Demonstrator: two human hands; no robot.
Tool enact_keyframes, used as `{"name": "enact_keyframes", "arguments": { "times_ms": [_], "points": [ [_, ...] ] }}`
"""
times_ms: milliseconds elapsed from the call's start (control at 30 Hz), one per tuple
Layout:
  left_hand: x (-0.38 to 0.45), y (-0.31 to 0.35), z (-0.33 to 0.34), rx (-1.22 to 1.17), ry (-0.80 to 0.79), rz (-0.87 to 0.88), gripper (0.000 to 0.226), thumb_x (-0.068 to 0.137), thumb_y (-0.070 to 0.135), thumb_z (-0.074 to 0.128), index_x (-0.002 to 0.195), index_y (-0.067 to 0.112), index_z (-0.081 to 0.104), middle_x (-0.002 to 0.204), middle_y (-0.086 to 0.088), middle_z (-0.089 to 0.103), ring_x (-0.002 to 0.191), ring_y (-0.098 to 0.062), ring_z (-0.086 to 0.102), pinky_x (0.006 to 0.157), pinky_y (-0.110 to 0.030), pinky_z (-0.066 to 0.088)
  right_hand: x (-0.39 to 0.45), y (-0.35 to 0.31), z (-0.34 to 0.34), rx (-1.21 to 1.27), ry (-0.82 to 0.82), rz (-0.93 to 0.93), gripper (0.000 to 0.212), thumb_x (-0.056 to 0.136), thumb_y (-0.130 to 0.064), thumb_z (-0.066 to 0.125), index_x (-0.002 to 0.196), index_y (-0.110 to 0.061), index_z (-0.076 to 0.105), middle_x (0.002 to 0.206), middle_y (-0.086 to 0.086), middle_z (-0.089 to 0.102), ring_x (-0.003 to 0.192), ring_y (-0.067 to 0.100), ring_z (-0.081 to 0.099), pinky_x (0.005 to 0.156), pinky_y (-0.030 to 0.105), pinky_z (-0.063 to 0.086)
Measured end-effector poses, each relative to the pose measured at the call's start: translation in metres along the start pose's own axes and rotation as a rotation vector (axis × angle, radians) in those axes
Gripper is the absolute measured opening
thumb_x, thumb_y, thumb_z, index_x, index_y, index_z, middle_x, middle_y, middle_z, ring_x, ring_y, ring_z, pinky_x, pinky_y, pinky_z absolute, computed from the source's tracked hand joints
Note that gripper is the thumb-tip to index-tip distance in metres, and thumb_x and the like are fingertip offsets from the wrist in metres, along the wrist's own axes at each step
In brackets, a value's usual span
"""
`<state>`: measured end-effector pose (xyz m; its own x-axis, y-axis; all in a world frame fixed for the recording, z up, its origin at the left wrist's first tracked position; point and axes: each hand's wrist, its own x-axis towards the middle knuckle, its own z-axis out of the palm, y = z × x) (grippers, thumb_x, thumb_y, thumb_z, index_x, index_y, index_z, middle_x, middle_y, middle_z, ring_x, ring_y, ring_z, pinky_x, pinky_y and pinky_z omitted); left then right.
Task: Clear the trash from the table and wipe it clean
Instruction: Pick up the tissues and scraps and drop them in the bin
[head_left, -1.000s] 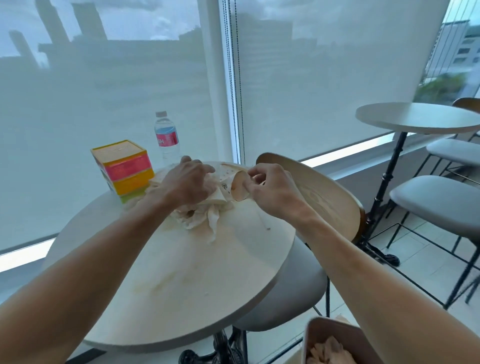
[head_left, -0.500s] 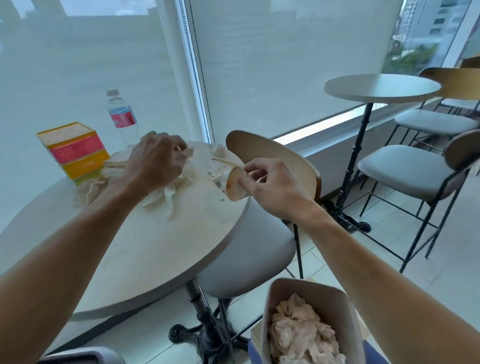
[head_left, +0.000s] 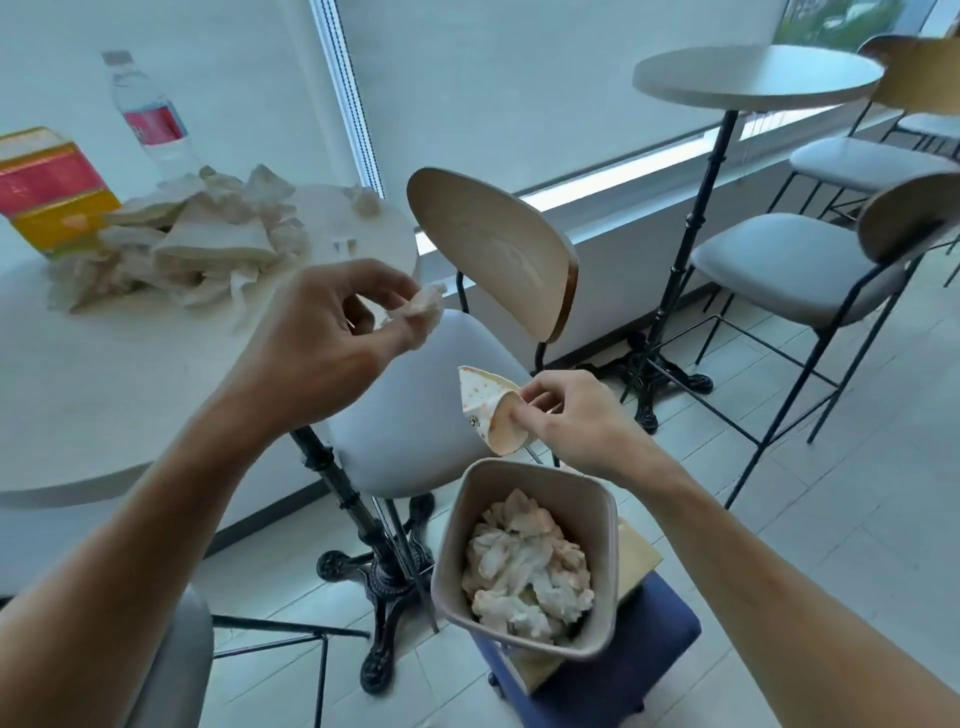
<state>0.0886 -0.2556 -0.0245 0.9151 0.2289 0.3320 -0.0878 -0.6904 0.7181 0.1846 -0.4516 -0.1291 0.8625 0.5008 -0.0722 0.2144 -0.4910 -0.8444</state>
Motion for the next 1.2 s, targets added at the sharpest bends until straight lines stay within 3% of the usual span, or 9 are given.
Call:
{"name": "enact_keyframes", "arguments": {
  "times_ms": [67,167,267,367,500,667,800,933,1200],
  "points": [
    [-0.014,0.002,0.015,-0.026,-0.029,-0.020,0.019,0.085,0.044,0.070,0.085,0.025,0.072,0.054,0.003,0.057,0.043,-0.006,0.032,0.042,-0.018,0.029,-0.005,0.023,0.005,0.000,-0.028,0.051,0.013,0.091,-0.039,0.065,0.091,-0.026,0.068,0.081,-0.012,0.065,0.069,0.001,0.059,0.056,0.011,0.040],
    [-0.033,-0.005,0.037,-0.049,-0.058,-0.067,0.017,0.085,0.041,0.071,0.084,0.024,0.071,0.050,0.009,0.054,0.043,-0.005,0.032,0.044,-0.019,0.029,-0.010,0.052,0.016,0.000,-0.089,0.116,0.012,0.090,-0.038,0.066,0.088,-0.027,0.068,0.082,-0.009,0.065,0.073,0.008,0.061,0.063,0.021,0.046],
    [-0.050,-0.015,0.059,-0.088,-0.079,-0.127,0.023,0.083,0.047,0.070,0.081,0.024,0.071,0.050,-0.003,0.051,0.045,-0.012,0.033,0.046,-0.022,0.026,-0.015,0.072,0.021,-0.008,-0.169,0.171,0.006,0.090,-0.032,0.066,0.092,-0.027,0.066,0.090,-0.006,0.065,0.080,0.012,0.063,0.071,0.026,0.053],
    [-0.066,-0.024,0.077,-0.116,-0.114,-0.203,0.027,0.078,0.050,0.070,0.081,0.024,0.071,0.047,0.006,0.043,0.045,-0.011,0.031,0.044,-0.021,0.024,-0.018,0.079,0.017,-0.020,-0.195,0.180,0.013,0.090,-0.029,0.066,0.103,-0.024,0.066,0.094,-0.004,0.063,0.087,0.012,0.062,0.074,0.024,0.050],
    [-0.084,-0.038,0.102,-0.056,-0.181,-0.273,0.013,0.083,0.038,0.073,0.087,0.026,0.073,0.074,0.011,0.068,0.047,-0.002,0.045,0.048,-0.016,0.037,-0.017,0.074,0.009,-0.002,-0.208,0.142,0.010,0.091,-0.028,0.065,0.101,-0.026,0.066,0.091,-0.008,0.062,0.084,0.007,0.060,0.068,0.022,0.047],
    [-0.098,-0.051,0.128,0.056,-0.229,-0.326,0.012,0.085,0.036,0.073,0.094,0.028,0.073,0.090,0.009,0.071,0.047,0.001,0.047,0.051,-0.010,0.035,-0.013,0.067,0.005,0.041,-0.215,0.087,0.010,0.089,-0.030,0.067,0.098,-0.027,0.069,0.081,-0.010,0.061,0.080,0.009,0.061,0.070,0.025,0.047],
    [-0.102,-0.053,0.133,0.185,-0.326,-0.341,0.042,0.084,0.031,0.072,0.124,0.034,0.063,0.103,0.010,0.066,0.060,0.003,0.057,0.064,-0.013,0.042,-0.010,0.053,0.003,0.026,-0.223,0.035,0.014,0.089,-0.033,0.067,0.102,-0.028,0.069,0.086,-0.010,0.064,0.083,0.008,0.062,0.075,0.024,0.050],
    [-0.096,-0.048,0.116,0.245,-0.290,-0.301,0.046,0.085,0.031,0.070,0.130,0.033,0.060,0.118,0.012,0.063,0.076,-0.003,0.061,0.081,-0.028,0.052,-0.008,0.034,0.003,0.022,-0.227,-0.025,0.013,0.089,-0.034,0.068,0.102,-0.032,0.067,0.091,-0.009,0.066,0.086,0.007,0.063,0.080,0.026,0.053],
    [-0.062,-0.020,0.023,0.346,-0.054,-0.127,0.034,0.086,0.035,0.068,0.120,0.035,0.066,0.102,0.019,0.067,0.080,0.000,0.060,0.077,-0.031,0.053,0.015,-0.051,-0.007,0.104,-0.225,-0.206,0.018,0.093,-0.030,0.065,0.110,-0.025,0.066,0.093,-0.003,0.066,0.086,0.009,0.063,0.072,0.020,0.047]
  ]
}}
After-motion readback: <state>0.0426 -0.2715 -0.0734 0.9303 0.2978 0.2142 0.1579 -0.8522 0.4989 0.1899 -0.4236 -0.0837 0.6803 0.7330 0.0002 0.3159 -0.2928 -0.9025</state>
